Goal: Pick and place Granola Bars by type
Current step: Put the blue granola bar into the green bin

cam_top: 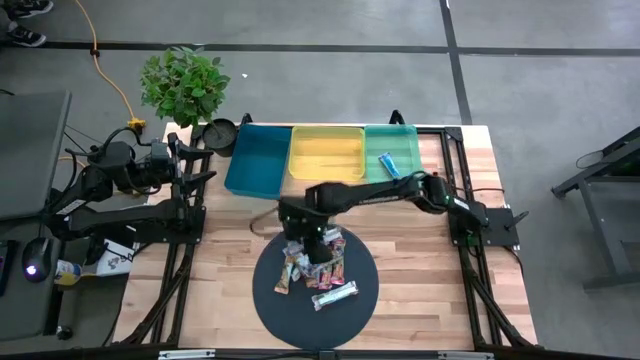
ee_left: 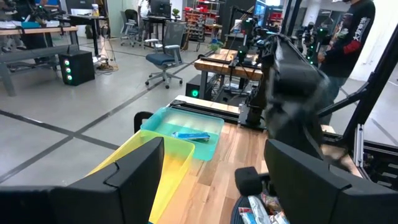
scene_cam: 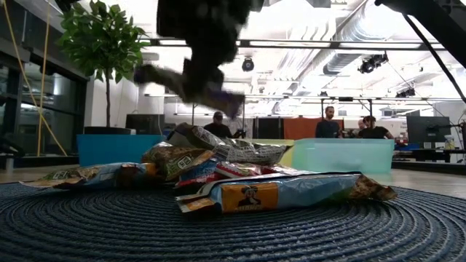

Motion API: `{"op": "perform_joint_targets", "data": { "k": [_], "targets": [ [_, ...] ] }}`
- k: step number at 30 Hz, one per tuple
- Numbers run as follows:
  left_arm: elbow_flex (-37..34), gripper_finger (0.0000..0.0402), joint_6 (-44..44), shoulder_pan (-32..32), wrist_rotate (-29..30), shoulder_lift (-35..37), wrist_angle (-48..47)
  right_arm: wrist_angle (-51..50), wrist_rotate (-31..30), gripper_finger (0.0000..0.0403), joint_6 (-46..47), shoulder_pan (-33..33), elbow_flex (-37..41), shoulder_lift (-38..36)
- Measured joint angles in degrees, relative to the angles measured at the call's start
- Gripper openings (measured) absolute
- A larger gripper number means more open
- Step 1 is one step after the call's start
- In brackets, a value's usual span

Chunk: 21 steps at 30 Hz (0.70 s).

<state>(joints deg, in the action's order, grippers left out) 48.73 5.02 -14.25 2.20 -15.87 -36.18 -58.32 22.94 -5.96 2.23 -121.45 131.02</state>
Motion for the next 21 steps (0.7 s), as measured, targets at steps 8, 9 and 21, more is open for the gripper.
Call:
{"op": "perform_joint_targets", "data": {
  "k": [8,9,21],
  "targets": [
    [0.0,0.0273,1.1,0.0,0.0,0.0,0.0,23.9,28.4,0.0078,19.5,-5.4,0.0,-3.8],
    [0.0,0.0273,1.2,0.0,0.0,0.0,0.0,28.4,32.3,0.0078,23.3,-5.7,0.1,-4.0],
    [0.0,0.0273,3.0,0.0,0.0,0.0,-0.5,81.6,40.5,0.0078,52.3,-6.9,0.4,-4.2]
  ]
}}
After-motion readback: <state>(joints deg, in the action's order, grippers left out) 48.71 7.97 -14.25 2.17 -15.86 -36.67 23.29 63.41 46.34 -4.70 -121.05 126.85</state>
